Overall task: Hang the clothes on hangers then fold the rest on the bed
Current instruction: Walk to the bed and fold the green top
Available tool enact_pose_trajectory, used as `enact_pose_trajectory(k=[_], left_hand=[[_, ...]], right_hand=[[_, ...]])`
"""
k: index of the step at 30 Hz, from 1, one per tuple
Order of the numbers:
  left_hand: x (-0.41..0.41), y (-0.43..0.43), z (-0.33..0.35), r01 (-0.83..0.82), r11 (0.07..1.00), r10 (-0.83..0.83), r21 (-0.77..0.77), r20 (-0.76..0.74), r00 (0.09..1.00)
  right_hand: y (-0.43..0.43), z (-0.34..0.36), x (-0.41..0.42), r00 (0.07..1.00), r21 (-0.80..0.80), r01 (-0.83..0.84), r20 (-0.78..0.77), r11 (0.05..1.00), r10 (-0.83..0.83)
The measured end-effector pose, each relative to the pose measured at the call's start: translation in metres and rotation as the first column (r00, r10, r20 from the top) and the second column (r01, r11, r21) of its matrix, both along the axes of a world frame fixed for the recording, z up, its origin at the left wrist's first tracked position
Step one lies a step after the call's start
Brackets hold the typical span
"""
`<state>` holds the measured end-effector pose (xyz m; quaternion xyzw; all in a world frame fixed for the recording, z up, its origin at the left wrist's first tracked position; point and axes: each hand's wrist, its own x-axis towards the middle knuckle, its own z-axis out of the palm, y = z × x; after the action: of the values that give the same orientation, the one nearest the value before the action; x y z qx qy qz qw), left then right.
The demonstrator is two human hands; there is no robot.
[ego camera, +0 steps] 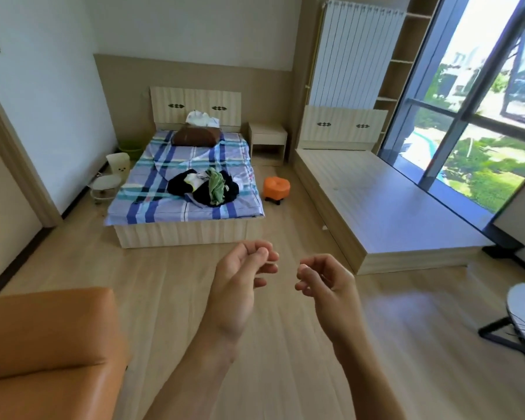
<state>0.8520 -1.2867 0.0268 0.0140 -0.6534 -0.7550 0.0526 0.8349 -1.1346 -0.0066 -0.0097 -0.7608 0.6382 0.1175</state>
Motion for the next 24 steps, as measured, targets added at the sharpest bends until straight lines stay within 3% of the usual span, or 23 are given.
enact_pose_trajectory(k=[10, 24], left_hand=[[-0.271, 0.054, -0.019, 0.159, 0.987, -0.159, 0.007, 0.073, 0.985], [-0.649, 0.151, -0.011, 0.030, 0.998, -0.029, -0.056, 0.024, 0.999]], right_hand=[[0.043, -0.004, -0.250, 0.994, 0.005, 0.112, -0.001, 0.994, -0.112], [0.133, 0.007, -0.647, 0.999, -0.072, -0.050, 0.013, 0.996, 0.051]])
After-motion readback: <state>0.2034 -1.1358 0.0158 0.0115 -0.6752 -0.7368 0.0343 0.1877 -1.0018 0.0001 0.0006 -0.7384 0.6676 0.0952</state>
